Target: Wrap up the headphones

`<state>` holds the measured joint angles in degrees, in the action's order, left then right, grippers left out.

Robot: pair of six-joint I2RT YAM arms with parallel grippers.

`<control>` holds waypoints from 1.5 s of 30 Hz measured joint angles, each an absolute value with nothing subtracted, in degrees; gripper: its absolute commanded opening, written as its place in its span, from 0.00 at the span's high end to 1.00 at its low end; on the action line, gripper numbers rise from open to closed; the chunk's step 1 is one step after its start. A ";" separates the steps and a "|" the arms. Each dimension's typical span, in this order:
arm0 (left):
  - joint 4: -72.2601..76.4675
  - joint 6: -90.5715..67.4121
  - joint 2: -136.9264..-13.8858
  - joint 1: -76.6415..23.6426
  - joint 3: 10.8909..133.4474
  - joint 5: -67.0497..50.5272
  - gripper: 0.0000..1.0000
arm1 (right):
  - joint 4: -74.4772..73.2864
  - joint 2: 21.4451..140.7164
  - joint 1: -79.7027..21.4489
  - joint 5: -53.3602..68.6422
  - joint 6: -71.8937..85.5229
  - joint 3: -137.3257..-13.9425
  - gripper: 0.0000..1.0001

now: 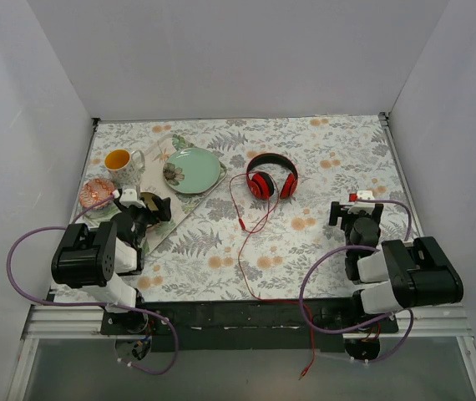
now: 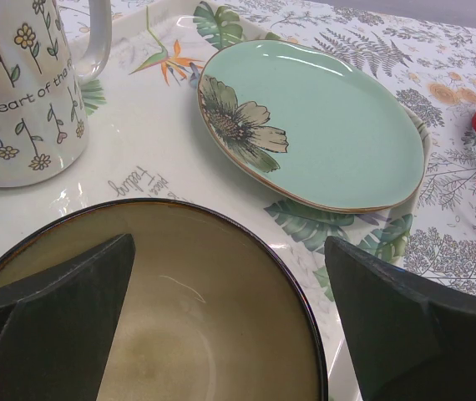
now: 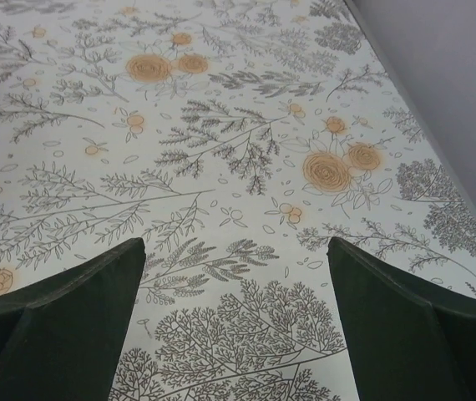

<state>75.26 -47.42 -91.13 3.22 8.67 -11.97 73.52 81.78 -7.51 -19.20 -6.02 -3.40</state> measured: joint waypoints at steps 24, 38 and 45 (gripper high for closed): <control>35.79 -42.17 -83.33 4.67 32.40 -25.63 0.02 | 20.45 65.28 -21.17 -13.58 7.60 -38.63 0.10; 6.90 -35.03 -83.26 4.69 43.09 -32.08 0.02 | -2.63 96.88 -25.91 -14.44 13.43 -61.21 0.12; 0.08 -34.48 -83.22 4.69 48.73 -33.58 0.02 | -4.80 100.68 -25.85 -14.09 14.26 -62.15 0.55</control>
<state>0.08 -34.48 -83.22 4.69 48.73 -33.58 -4.80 100.68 -25.85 -14.09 14.26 -62.15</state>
